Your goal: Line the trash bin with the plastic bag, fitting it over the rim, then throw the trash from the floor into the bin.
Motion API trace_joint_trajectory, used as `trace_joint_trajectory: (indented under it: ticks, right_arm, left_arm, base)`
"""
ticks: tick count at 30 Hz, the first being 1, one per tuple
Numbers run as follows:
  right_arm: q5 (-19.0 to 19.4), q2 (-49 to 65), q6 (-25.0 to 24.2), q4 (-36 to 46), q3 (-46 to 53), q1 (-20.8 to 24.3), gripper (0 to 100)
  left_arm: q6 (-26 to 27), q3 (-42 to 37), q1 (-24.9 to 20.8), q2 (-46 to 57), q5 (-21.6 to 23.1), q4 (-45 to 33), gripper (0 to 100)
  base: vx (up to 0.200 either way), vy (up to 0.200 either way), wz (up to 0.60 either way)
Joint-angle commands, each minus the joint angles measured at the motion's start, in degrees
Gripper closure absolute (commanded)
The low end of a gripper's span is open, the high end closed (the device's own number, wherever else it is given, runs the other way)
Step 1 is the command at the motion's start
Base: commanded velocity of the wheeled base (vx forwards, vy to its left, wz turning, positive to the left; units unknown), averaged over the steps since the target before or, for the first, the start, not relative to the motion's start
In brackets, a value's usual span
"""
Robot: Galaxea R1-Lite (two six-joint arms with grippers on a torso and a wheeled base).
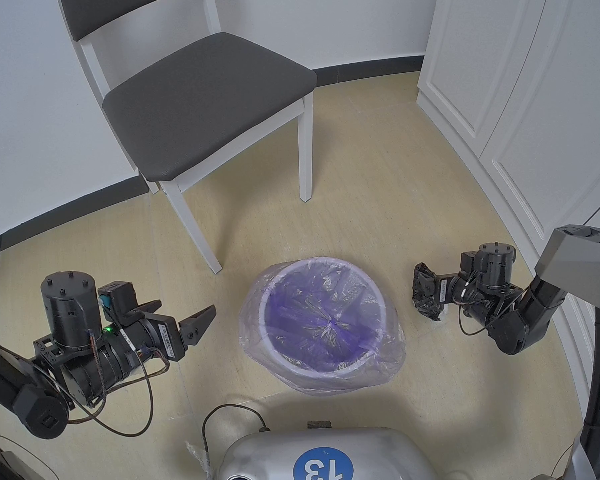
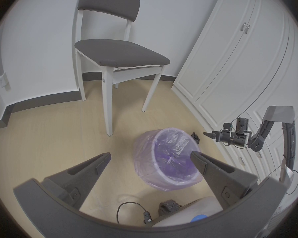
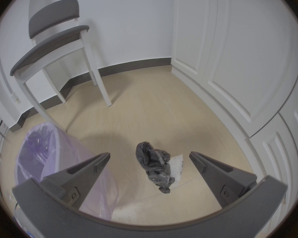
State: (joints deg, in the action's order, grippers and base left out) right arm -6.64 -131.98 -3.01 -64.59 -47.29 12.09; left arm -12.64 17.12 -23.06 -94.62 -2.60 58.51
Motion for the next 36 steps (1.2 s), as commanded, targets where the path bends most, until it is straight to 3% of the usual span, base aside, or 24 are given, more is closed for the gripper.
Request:
trace_joint_trajectory:
  ticks: [1,3,7,9,12,18,21,23,28,36]
  right_arm:
    - [5.85,1.46,3.1,-1.07,6.77,-0.67,0]
    - [10.77,4.8,6.53,-3.09,13.1,-0.67,0]
    - [24.93,10.33,16.19,-9.68,25.49,-0.67,0]
    - [28.88,10.25,20.41,-12.23,28.74,-0.76,0]
    - [29.32,8.93,24.02,-13.37,30.59,-0.49,0]
    - [29.67,4.62,26.04,-13.99,32.52,1.27,0]
    - [32.31,0.75,27.01,-14.78,32.26,2.94,0]
    - [32.31,0.75,27.01,-14.78,32.26,2.94,0]
    - [32.66,-11.46,25.86,-25.24,26.98,4.08,0]
    - [32.57,-14.1,23.93,-19.26,18.02,3.82,0]
  left_arm:
    - [-0.01,-0.59,0.3,-2.58,-4.08,0.02,0]
    - [0.07,-1.03,0.74,-3.64,-6.46,0.02,0]
    - [0.07,-1.82,1.71,-4.52,-9.53,0.46,0]
    - [-0.01,-1.91,1.8,-3.99,-9.62,0.46,0]
    - [0.07,-1.47,1.8,-3.64,-9.62,0.37,0]
    - [0.34,-1.3,1.62,-4.61,-9.62,0.64,0]
    - [0.34,-1.03,1.53,-5.04,-9.62,0.99,0]
    - [0.34,-1.03,1.53,-5.04,-9.62,0.99,0]
    - [0.42,-1.3,1.0,-3.46,-10.32,1.51,0]
    - [0.51,-1.38,0.74,-1.79,-10.32,1.43,0]
  base:
    - [0.0,0.0,0.0]
    - [0.0,0.0,0.0]
    - [0.0,0.0,0.0]
    - [0.0,0.0,0.0]
    - [0.0,0.0,0.0]
    - [0.0,0.0,0.0]
    - [0.0,0.0,0.0]
    - [0.0,0.0,0.0]
    - [0.0,0.0,0.0]
    - [0.0,0.0,0.0]
